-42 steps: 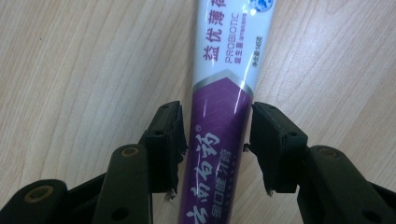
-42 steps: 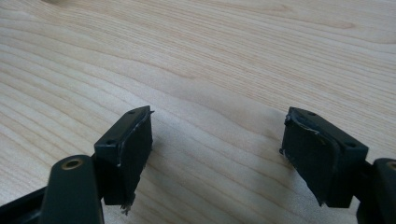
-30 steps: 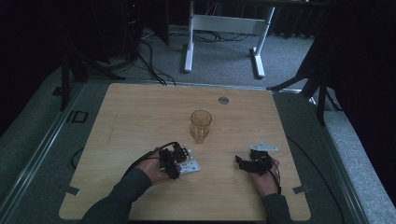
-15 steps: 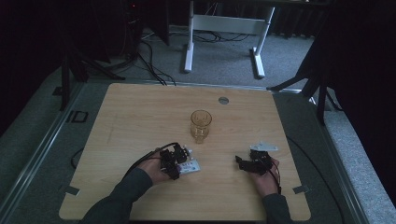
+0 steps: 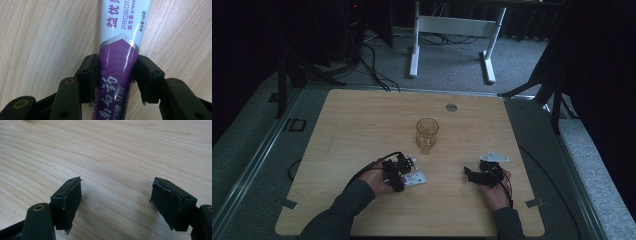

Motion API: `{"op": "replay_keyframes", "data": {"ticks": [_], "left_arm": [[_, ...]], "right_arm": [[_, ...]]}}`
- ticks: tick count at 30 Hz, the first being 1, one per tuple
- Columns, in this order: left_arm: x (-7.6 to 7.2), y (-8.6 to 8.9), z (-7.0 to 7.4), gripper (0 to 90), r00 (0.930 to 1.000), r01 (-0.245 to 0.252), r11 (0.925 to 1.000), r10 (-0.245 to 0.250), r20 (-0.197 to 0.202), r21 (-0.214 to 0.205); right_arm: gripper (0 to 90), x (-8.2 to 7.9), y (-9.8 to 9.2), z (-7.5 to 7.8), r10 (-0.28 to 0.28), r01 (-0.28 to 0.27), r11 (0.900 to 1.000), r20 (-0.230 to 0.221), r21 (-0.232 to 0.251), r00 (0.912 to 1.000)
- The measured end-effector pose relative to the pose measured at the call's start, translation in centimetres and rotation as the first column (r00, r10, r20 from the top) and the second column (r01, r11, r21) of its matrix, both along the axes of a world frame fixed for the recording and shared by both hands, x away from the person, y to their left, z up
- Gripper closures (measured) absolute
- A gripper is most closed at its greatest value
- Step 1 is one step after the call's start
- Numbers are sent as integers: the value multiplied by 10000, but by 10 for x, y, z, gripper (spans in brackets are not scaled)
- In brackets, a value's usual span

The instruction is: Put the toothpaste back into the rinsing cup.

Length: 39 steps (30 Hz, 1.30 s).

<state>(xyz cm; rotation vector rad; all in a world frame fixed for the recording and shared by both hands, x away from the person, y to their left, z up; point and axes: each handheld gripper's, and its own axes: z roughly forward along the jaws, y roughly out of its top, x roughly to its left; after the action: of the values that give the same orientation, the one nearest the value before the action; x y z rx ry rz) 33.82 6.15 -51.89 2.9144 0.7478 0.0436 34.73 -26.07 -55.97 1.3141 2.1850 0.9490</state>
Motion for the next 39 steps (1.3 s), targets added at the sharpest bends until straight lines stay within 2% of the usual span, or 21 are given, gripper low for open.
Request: {"op": "replay_keyframes", "data": {"ticks": [8,16,23,32,39], "left_arm": [[1,-2,0,554,9999,-128,9998,130,-115,157],[2,-6,2,599,9996,3,9986,12,-289,530],[2,-5,4,648,9996,-36,9985,51,-275,537],[1,-7,8,711,9996,-100,9972,119,-248,743],[3,-1,9,728,9984,-538,9937,550,-91,982]], "right_arm": [[241,0,0,0,-2,2,10000,-3,-7,10000],[241,0,0,0,-1,1,10000,-3,-6,10000],[242,0,0,0,-1,1,10000,-4,-1,10000],[241,0,0,0,-3,3,10000,-9,0,10000],[242,0,0,0,3,-3,10000,-6,-5,10000]]}}
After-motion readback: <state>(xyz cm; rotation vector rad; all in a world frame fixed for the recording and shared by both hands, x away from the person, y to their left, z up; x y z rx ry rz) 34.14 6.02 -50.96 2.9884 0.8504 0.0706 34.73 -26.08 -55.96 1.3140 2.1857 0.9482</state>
